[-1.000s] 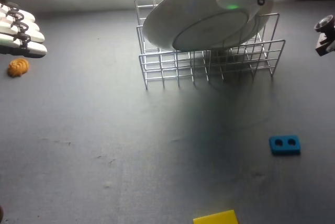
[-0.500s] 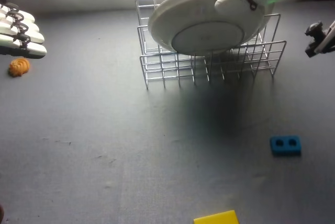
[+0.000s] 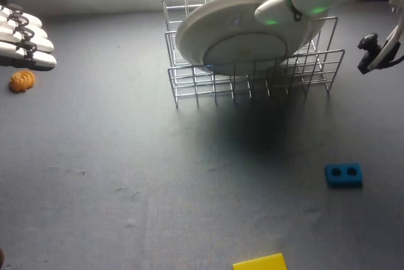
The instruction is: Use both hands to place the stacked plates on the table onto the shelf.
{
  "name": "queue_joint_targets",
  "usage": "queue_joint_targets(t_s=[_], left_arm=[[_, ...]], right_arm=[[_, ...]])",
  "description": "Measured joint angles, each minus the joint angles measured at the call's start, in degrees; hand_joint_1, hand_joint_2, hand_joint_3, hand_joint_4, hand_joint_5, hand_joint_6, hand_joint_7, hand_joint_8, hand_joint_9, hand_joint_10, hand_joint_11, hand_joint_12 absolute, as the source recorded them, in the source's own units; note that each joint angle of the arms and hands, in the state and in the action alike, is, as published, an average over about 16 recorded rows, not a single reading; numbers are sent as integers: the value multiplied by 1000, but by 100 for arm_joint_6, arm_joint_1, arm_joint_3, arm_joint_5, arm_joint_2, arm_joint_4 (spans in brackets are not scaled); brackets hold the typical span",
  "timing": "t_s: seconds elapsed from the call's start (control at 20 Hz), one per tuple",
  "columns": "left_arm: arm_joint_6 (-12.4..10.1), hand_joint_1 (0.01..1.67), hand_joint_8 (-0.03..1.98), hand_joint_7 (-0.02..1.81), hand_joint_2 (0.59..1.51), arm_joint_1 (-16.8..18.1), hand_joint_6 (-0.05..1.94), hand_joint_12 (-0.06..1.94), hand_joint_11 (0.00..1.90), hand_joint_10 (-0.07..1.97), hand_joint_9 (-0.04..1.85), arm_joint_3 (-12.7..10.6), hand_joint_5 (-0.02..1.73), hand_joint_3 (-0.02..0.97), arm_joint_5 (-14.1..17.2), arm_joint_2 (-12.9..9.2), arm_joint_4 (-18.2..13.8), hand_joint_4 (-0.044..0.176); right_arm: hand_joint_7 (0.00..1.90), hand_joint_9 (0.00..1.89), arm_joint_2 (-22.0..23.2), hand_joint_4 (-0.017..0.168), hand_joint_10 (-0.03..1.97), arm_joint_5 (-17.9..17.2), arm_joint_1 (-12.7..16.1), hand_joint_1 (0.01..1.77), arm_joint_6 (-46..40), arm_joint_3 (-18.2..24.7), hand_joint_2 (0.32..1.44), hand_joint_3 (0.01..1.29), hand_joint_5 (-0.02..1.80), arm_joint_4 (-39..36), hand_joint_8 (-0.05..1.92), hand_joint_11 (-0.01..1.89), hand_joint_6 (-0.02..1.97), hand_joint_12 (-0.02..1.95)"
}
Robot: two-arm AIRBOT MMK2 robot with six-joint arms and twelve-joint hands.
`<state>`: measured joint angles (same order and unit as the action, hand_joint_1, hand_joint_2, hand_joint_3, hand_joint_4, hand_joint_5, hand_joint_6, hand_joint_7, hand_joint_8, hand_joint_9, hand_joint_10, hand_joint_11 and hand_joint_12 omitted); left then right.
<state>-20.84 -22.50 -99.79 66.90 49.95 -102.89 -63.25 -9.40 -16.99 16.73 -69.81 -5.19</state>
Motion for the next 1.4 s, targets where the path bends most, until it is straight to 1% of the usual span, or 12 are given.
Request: queue_joint_targets(t_s=[0.4, 0.45, 0.75, 1.0, 1.2, 1.4], left_arm=[[0, 19, 3, 18, 1233, 3, 3, 11, 17, 18, 20, 0, 34, 18, 2, 0, -6, 6], [0, 19, 3, 19, 1233, 5, 3, 11, 17, 18, 20, 0, 33, 18, 3, 0, -7, 6], [0, 19, 3, 19, 1233, 16, 3, 11, 19, 18, 20, 8, 26, 18, 16, 1, -14, 6], [25, 20, 2, 20, 1233, 41, 3, 11, 20, 19, 21, 49, 24, 18, 44, 5, -28, 6], [97, 20, 2, 21, 1233, 62, 3, 11, 22, 18, 20, 164, 28, 17, 98, 12, -30, 6], [181, 20, 2, 30, 1234, 80, 3, 11, 24, 18, 23, 356, 42, 18, 173, 19, -22, 5]], right_arm=[[1080, 1253, -63, -1, -9, -233, -128, 1212, 198, -71, 1012, 13, 965, 75, 841, 898, 777, 821], [1072, 1238, -67, -2, -9, -258, -144, 1208, 219, -79, 1014, 13, 958, 76, 808, 887, 785, 826], [1042, 1156, -81, -4, -9, -407, -235, 1183, 330, -111, 1029, 13, 919, 80, 466, 821, 785, 843], [1000, 1065, -72, -5, -8, -477, -261, 1146, 396, -113, 1033, 13, 888, 82, 220, 740, 565, 859], [971, 1000, 33, -5, -8, -475, -180, 1114, 435, -23, 1031, 12, 862, 88, -1, 679, 358, 856], [935, 953, 266, -4, -8, -423, -20, 1089, 538, 188, 1021, 12, 842, 94, -3, 628, 152, 841]])
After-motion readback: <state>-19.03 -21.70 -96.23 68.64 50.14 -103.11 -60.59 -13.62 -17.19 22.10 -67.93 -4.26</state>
